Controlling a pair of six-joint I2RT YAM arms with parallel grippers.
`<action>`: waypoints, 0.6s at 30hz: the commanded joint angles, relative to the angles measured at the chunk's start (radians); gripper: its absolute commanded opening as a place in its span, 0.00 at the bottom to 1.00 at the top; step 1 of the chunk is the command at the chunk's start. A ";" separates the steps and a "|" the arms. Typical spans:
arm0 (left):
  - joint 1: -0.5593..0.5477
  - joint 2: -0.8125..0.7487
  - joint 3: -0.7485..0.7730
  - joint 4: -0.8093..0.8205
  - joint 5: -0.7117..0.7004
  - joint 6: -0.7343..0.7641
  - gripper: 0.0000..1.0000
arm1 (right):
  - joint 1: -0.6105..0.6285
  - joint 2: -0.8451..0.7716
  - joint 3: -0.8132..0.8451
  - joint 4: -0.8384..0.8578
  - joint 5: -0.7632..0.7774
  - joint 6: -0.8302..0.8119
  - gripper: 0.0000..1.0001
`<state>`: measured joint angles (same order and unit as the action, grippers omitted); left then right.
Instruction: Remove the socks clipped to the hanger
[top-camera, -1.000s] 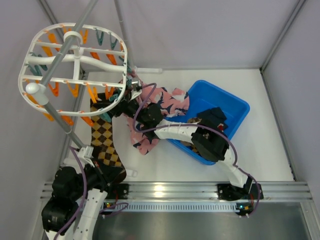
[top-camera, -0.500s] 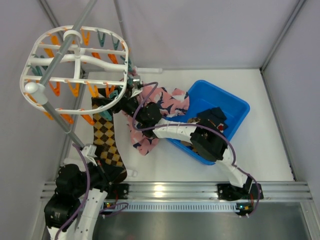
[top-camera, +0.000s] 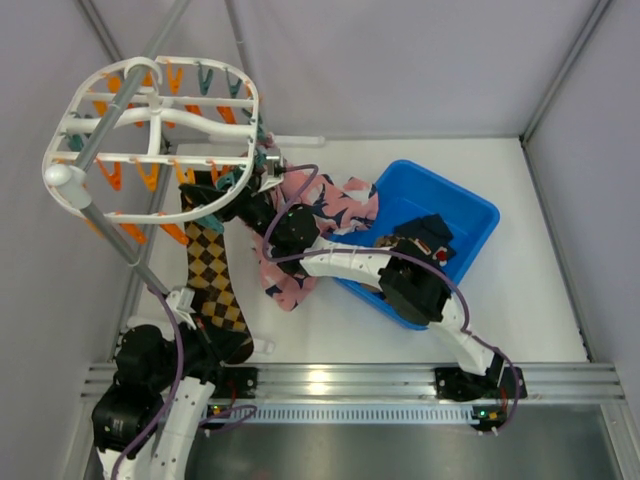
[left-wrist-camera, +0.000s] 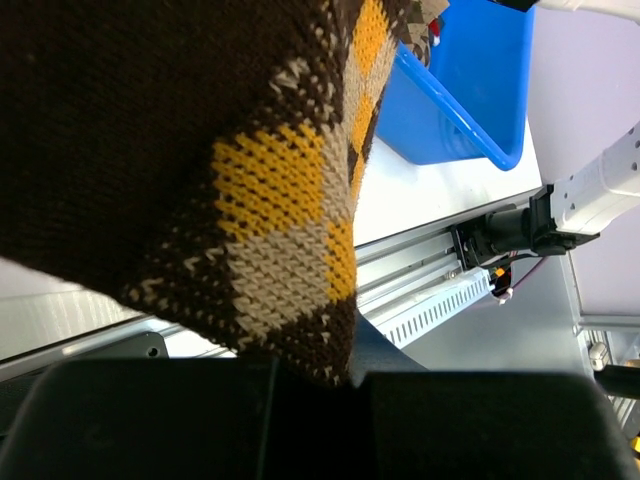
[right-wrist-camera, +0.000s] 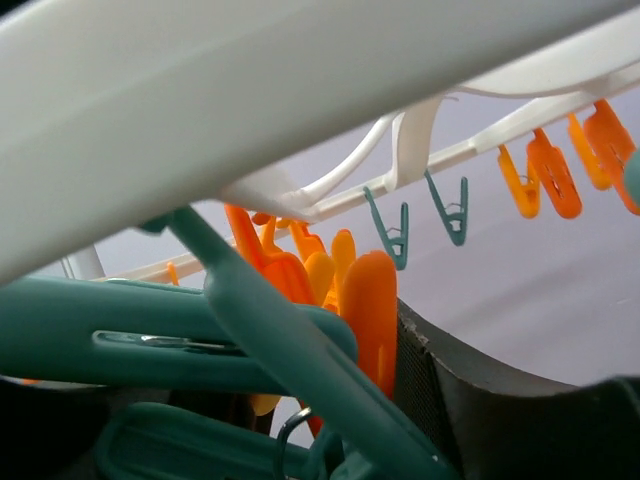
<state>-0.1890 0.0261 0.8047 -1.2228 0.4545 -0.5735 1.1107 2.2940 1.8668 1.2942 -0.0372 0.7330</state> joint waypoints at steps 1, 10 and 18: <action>0.006 -0.008 -0.004 -0.004 0.003 -0.006 0.00 | 0.012 -0.002 0.061 0.112 0.031 -0.035 0.56; 0.006 -0.008 -0.004 -0.004 0.003 -0.009 0.00 | 0.012 -0.010 0.088 0.039 0.075 -0.070 0.61; 0.006 -0.006 -0.007 -0.004 0.015 -0.005 0.00 | 0.014 0.004 0.124 -0.033 0.059 -0.086 0.59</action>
<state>-0.1890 0.0261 0.8017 -1.2228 0.4549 -0.5770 1.1191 2.2990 1.9316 1.2716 0.0219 0.6750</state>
